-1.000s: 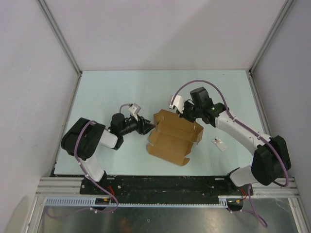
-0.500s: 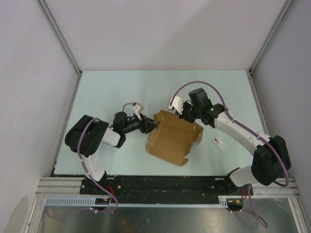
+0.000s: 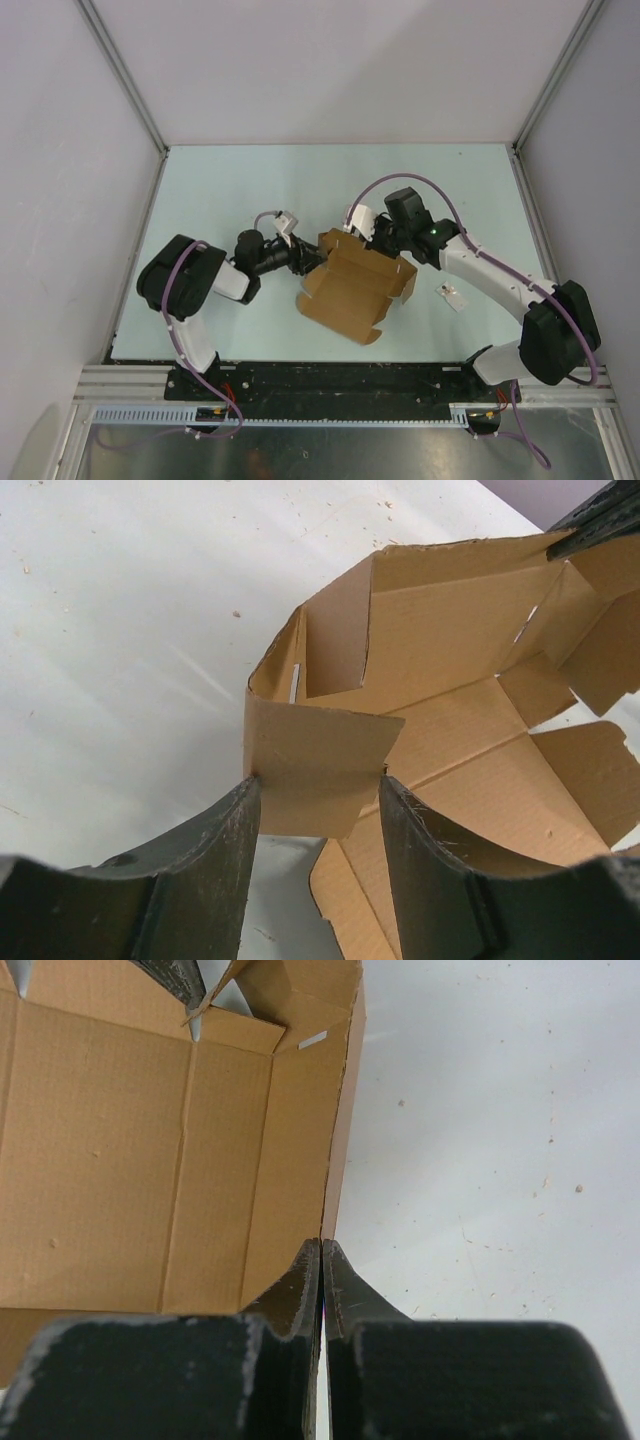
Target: Fold the paper box
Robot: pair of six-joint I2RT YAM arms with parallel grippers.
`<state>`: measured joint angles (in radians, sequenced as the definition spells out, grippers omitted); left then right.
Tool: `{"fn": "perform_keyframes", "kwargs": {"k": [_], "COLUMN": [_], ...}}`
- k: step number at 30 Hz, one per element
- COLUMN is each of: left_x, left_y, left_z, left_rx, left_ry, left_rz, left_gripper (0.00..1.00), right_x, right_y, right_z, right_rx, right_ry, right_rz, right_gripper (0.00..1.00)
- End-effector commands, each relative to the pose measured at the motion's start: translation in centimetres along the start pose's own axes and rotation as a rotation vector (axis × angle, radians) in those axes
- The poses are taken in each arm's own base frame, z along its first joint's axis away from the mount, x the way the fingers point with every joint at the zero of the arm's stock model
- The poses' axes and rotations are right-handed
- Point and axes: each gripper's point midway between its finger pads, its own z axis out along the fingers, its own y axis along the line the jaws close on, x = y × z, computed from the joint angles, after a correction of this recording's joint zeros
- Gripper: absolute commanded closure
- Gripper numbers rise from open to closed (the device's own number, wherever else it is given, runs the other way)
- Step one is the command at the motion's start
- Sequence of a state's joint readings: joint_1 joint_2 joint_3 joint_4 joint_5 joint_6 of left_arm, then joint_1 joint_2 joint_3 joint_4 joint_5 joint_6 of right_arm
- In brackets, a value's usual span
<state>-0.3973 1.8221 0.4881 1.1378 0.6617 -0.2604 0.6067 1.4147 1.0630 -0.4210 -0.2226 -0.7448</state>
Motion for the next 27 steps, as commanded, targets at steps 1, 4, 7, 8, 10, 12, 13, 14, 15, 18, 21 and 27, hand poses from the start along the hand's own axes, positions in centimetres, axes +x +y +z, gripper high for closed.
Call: {"fn": "perform_keyframes", "kwargs": {"k": [1, 4, 7, 8, 10, 12, 13, 14, 15, 18, 21, 27], "left_x": [-1.1, -0.9, -1.0, -0.9, -1.0, -1.0, -1.1, -1.2, -1.0, -1.0, -0.9, -0.9], "left_y": [-0.7, -0.9, -1.0, -1.1, -1.2, -1.4, -1.5, -1.6, -1.6, -1.8, -2.0, -2.1], "left_z": [0.9, 1.1, 1.4, 1.4, 1.5, 1.4, 1.4, 1.4, 1.3, 1.2, 1.2, 1.2], "left_rx": [0.051, 0.06, 0.073, 0.077, 0.082, 0.087, 0.09, 0.092, 0.091, 0.096, 0.102, 0.102], "left_ry": [-0.028, -0.023, -0.022, -0.021, -0.023, -0.021, -0.023, -0.025, -0.021, -0.021, -0.019, -0.019], "left_rz": [0.057, 0.055, 0.058, 0.058, 0.061, 0.062, 0.064, 0.066, 0.063, 0.063, 0.061, 0.062], "left_gripper": [0.44, 0.44, 0.44, 0.44, 0.45, 0.45, 0.45, 0.45, 0.45, 0.45, 0.45, 0.46], "right_x": [-0.9, -0.8, -0.7, -0.6, -0.6, -0.5, -0.4, -0.3, -0.2, -0.2, -0.4, -0.4], "right_y": [0.5, 0.6, 0.6, 0.7, 0.6, 0.6, 0.4, 0.4, 0.4, 0.5, 0.4, 0.4], "right_z": [-0.2, -0.2, -0.2, -0.1, 0.1, 0.3, 0.3, 0.4, 0.5, 0.8, 1.0, 1.4], "right_rx": [0.013, 0.018, 0.025, 0.025, 0.03, 0.039, 0.054, 0.057, 0.062, 0.072, 0.095, 0.134], "right_ry": [-0.037, -0.038, -0.038, -0.036, -0.036, -0.032, -0.022, -0.015, -0.009, 0.007, 0.017, 0.049], "right_rz": [0.004, 0.004, 0.013, 0.018, 0.017, 0.02, 0.02, 0.018, 0.016, 0.002, -0.01, -0.025], "right_gripper": [1.0, 1.0, 1.0, 1.0, 1.0, 1.0, 1.0, 1.0, 1.0, 1.0, 1.0, 1.0]}}
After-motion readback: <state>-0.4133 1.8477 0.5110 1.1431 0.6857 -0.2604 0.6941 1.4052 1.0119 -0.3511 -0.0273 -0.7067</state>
